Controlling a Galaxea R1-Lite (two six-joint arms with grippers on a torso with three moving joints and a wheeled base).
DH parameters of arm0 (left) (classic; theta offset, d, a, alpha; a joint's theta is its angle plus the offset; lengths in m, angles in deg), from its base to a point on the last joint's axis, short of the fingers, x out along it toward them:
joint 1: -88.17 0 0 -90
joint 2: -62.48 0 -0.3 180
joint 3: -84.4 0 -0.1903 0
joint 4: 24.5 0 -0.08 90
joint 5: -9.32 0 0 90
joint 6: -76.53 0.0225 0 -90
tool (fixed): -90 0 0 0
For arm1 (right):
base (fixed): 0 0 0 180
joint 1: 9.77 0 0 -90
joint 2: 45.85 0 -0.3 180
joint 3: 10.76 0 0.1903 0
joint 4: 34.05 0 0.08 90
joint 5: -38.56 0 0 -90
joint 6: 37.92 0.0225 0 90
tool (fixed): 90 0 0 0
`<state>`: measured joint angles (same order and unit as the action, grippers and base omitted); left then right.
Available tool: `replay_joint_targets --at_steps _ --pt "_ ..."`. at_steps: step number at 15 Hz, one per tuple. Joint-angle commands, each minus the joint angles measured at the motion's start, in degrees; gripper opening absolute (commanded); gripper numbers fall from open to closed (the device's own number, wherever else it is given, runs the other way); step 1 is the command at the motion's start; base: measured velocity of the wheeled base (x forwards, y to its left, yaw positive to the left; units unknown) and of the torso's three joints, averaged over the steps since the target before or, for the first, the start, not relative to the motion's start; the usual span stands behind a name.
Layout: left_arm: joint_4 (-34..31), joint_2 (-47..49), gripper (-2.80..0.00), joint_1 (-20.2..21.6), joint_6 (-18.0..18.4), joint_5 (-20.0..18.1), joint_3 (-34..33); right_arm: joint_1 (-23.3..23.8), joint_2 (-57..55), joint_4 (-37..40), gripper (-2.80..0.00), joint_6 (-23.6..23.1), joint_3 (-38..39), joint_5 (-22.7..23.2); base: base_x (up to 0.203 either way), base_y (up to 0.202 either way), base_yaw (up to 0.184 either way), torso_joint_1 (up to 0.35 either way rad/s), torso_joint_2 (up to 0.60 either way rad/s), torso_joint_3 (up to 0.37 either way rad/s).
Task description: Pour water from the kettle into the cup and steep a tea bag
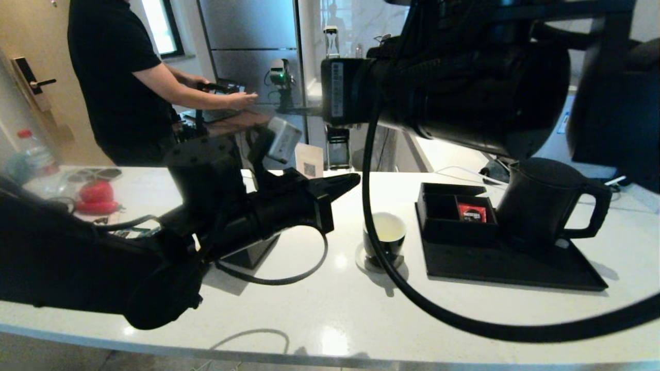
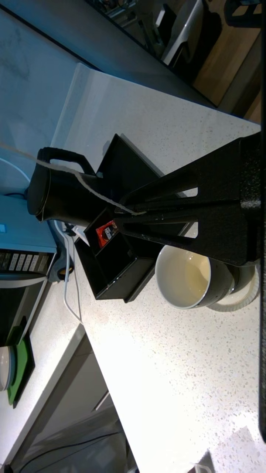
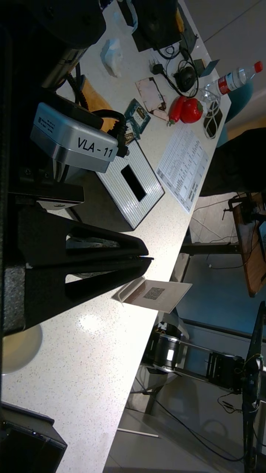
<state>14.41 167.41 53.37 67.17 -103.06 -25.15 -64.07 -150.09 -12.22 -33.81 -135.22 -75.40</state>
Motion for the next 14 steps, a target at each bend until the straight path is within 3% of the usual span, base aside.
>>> replay_joint_targets --at_steps 1,14 --pt "0.4 -0.3 -2.8 0.0 0.0 -0.1 -0.1 0.0 0.1 0.0 -2.8 0.0 0.1 -0.1 0.0 0.0 0.0 0.0 0.0 0.0" --pt "0.4 -0.3 -2.8 0.4 -0.1 -0.1 -0.4 0.0 7.5 -3.3 -2.8 0.5 13.3 -0.3 0.0 0.0 0.0 0.0 0.0 0.0"
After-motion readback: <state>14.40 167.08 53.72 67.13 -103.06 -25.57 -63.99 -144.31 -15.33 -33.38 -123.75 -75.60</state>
